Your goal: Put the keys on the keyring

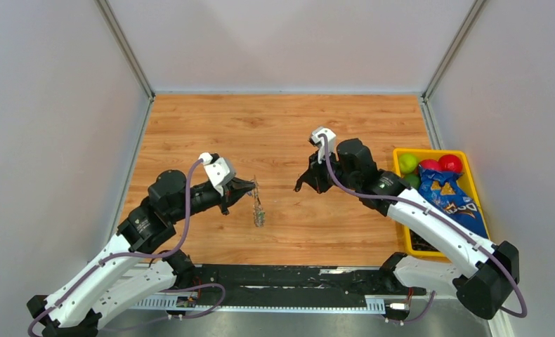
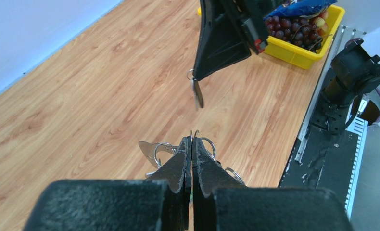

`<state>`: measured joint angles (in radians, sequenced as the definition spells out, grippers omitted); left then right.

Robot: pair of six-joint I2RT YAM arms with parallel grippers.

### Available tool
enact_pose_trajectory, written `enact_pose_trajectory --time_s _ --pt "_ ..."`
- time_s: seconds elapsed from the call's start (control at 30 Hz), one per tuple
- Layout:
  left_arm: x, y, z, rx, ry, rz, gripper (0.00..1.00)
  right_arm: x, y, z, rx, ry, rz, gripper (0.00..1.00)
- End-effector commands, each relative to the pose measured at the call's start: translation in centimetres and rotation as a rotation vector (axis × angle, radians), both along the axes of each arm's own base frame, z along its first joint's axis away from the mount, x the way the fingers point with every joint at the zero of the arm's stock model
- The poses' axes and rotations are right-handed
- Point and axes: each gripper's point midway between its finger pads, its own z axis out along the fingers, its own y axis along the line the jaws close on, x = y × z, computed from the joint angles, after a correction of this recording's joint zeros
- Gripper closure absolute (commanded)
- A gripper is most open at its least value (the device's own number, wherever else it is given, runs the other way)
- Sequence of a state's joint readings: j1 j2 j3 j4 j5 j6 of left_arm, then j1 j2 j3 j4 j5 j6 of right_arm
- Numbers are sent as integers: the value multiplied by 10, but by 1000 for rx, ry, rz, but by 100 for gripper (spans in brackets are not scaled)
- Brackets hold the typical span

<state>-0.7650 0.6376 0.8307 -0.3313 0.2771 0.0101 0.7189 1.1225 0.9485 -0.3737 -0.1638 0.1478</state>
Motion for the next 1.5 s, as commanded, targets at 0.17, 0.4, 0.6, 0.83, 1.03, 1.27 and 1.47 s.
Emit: enact_pose_trajectory --time_s 0.17,0.4,0.6,0.83,1.03,1.27,1.47 --pt "4 7 37 -79 -155 34 100 -53 31 60 -8 -189 413 100" --pt "10 16 42 -77 -265 70 100 -87 60 89 -34 -288 590 100" --pt "15 19 42 -69 -318 99 100 -89 78 109 -28 -334 632 100" --pt "13 18 39 -83 -346 85 100 -74 96 129 -26 -366 610 100" --pt "10 19 39 -96 -348 77 100 -68 110 129 -27 -357 621 100" --pt "7 18 39 -104 -346 64 100 -68 117 131 -30 -374 637 100" --pt "6 18 38 -102 -341 61 100 -72 120 136 -30 -400 652 100"
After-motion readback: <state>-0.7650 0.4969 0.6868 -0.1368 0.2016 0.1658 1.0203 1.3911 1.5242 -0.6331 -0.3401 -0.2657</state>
